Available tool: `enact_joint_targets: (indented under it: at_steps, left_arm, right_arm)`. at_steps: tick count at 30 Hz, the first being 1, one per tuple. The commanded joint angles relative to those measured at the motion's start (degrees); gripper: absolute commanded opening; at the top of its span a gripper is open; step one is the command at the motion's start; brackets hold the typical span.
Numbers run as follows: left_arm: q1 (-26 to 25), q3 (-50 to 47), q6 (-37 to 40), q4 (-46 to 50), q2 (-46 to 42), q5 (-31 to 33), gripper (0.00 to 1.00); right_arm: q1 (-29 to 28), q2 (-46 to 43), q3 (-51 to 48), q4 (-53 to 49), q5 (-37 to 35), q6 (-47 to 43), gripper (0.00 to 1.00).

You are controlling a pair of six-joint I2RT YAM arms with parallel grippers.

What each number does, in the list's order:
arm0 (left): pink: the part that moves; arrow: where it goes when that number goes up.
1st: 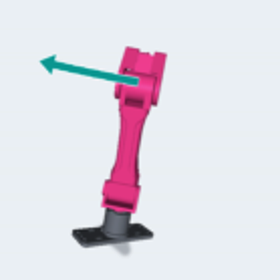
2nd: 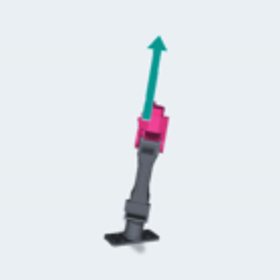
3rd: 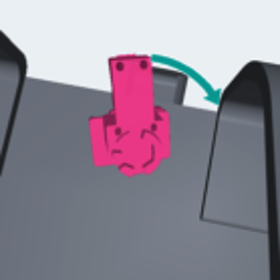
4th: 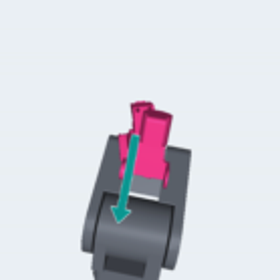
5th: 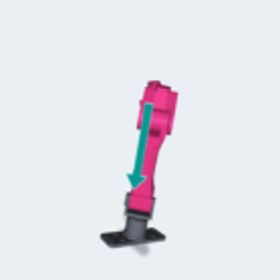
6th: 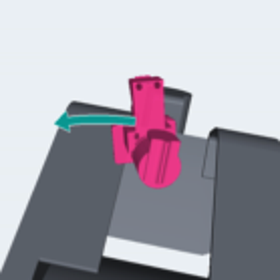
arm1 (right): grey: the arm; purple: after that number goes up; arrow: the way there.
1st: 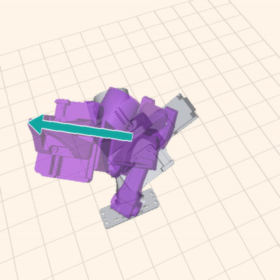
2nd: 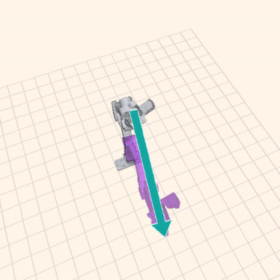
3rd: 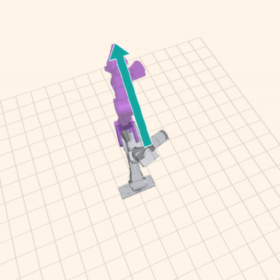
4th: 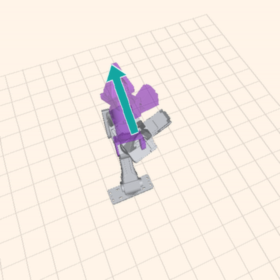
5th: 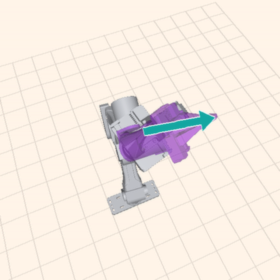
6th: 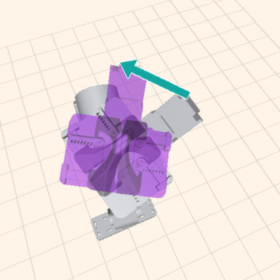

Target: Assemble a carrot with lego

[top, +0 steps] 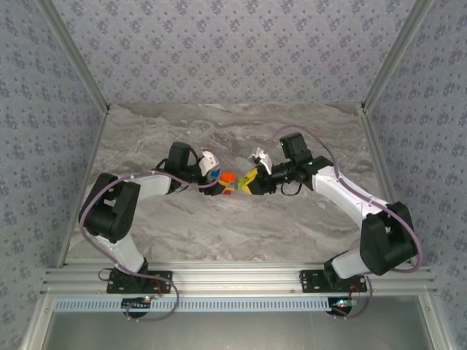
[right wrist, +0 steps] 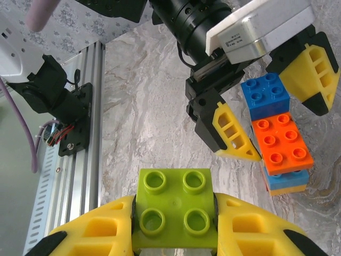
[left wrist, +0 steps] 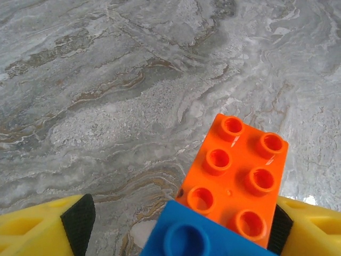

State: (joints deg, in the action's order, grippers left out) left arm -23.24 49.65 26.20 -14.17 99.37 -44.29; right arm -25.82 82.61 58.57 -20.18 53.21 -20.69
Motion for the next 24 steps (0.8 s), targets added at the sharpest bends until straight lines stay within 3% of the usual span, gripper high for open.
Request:
enact_joint_targets:
  at_steps: [1, 17, 24]
  left_arm:
    - [0.1, 3.0, 3.0, 3.8, 1.2, -3.7, 0.81]
    - [-1.7, 3.3, 4.0, 7.8, 0.6, -4.8, 0.59]
    - [-2.0, 3.0, 4.0, 8.1, 0.3, -4.3, 0.53]
  right_arm:
    - [0.7, 1.0, 1.8, -1.2, 1.4, -1.0, 0.13]
    - [0.6, 4.2, 3.7, -1.3, -0.4, -1.5, 0.12]
    - [0.5, 5.9, 0.6, 7.8, -3.5, -5.7, 0.08]
